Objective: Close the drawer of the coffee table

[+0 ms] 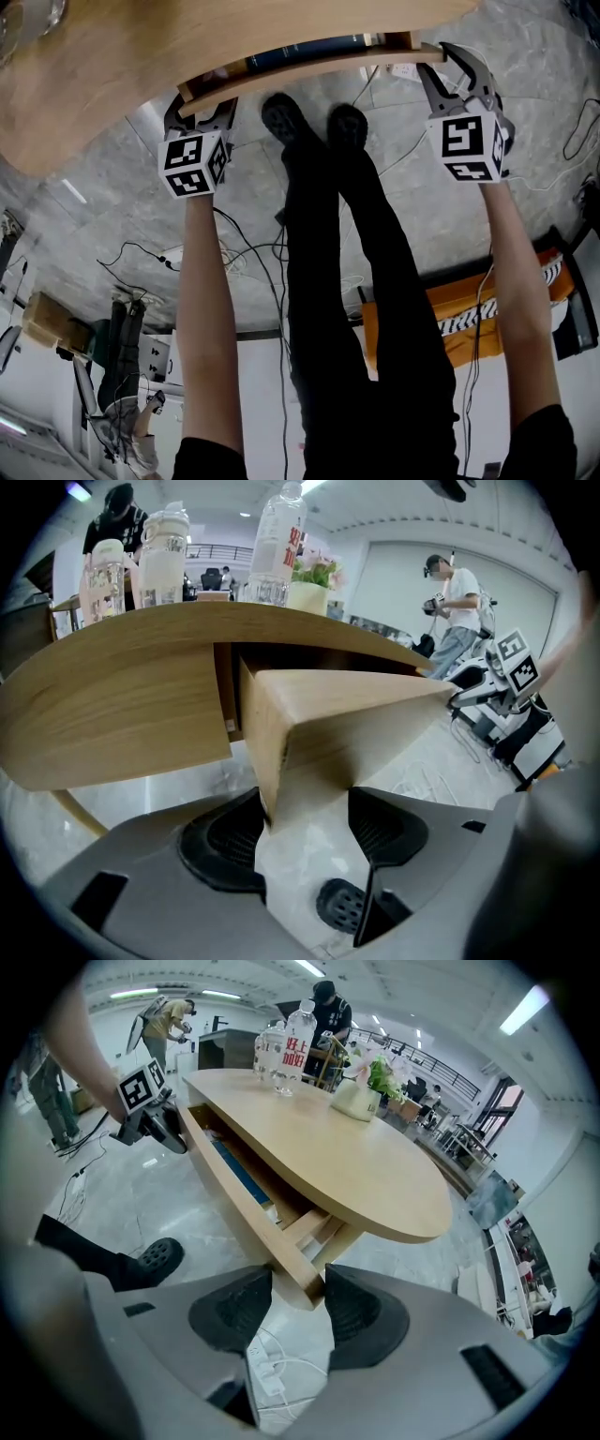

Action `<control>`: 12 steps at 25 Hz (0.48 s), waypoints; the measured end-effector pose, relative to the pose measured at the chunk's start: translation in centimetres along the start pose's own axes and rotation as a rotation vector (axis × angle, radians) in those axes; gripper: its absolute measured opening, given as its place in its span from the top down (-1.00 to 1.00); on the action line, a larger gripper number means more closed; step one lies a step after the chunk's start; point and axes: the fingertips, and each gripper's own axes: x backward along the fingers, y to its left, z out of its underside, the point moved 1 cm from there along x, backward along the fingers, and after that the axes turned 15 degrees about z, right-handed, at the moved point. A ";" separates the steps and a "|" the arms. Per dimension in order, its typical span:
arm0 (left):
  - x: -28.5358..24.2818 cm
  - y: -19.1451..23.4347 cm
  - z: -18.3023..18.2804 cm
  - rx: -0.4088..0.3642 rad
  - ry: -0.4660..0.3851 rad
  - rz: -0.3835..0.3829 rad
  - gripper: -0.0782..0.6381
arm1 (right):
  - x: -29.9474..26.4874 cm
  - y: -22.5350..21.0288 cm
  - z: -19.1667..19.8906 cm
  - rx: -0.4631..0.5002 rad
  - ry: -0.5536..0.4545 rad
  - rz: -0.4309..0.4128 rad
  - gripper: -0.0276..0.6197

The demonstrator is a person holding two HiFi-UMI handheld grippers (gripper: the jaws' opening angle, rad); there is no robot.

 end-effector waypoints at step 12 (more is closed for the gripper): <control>-1.1 2.2 -2.2 -0.005 -0.026 -0.007 -0.03 | -2.3 -1.4 -1.7 0.008 -0.013 0.033 0.38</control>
